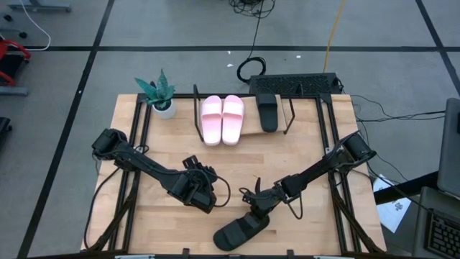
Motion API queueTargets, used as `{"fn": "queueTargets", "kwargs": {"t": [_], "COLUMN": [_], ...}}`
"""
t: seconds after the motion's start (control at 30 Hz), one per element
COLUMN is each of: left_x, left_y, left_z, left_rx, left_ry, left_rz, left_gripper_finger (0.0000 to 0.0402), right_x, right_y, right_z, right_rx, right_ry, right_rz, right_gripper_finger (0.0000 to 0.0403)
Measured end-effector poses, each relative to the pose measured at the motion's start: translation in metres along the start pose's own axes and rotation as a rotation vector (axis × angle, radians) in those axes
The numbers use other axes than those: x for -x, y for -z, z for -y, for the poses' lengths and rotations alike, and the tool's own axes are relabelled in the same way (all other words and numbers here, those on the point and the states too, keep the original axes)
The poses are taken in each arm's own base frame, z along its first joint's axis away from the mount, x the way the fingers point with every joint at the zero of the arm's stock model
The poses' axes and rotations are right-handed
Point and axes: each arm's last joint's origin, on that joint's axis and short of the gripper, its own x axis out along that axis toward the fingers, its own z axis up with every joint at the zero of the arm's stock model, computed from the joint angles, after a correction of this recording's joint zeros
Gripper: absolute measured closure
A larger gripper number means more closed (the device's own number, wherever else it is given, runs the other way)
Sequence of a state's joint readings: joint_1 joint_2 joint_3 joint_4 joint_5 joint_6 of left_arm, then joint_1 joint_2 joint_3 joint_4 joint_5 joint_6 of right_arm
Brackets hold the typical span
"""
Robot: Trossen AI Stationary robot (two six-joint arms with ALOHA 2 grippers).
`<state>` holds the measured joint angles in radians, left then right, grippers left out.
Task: Pick and place slides into the shelf
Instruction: Put the black slide on the shelf
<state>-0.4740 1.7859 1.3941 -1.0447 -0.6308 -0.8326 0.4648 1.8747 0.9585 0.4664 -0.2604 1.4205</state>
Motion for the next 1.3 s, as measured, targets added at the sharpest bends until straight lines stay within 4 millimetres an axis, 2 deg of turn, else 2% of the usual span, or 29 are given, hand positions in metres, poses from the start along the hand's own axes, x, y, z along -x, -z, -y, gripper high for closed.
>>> {"fn": "queueTargets", "kwargs": {"t": [0.27,0.57,0.7,0.93,1.17,1.3], "left_x": [0.0,0.0,0.0,0.0,0.0,0.0], "left_y": [0.0,0.0,0.0,-0.001,-0.001,-0.001], "left_z": [0.0,0.0,0.0,0.0,0.0,0.0], "left_rx": [0.006,0.008,0.003,0.002,0.003,0.003], "left_ry": [0.001,-0.003,-0.004,-0.013,-0.014,-0.015], "left_rz": [0.001,0.007,0.007,0.017,0.019,0.021], "left_gripper_finger": [0.0165,0.0165,0.0165,0.0165,0.0165,0.0165], "right_x": [0.0,-0.004,-0.007,-0.032,-0.033,-0.033], "right_y": [-0.001,-0.007,-0.006,-0.001,-0.003,-0.003], "right_z": [-0.001,-0.03,-0.028,-0.019,-0.022,-0.022], "right_rx": [-0.039,0.026,0.01,-0.041,-0.012,0.004], "right_ry": [0.009,0.143,0.149,0.073,0.048,0.052], "right_rz": [0.005,-0.021,-0.005,-0.061,-0.027,-0.027], "right_gripper_finger": [0.0244,0.0244,0.0244,0.0244,0.0247,0.0276]}}
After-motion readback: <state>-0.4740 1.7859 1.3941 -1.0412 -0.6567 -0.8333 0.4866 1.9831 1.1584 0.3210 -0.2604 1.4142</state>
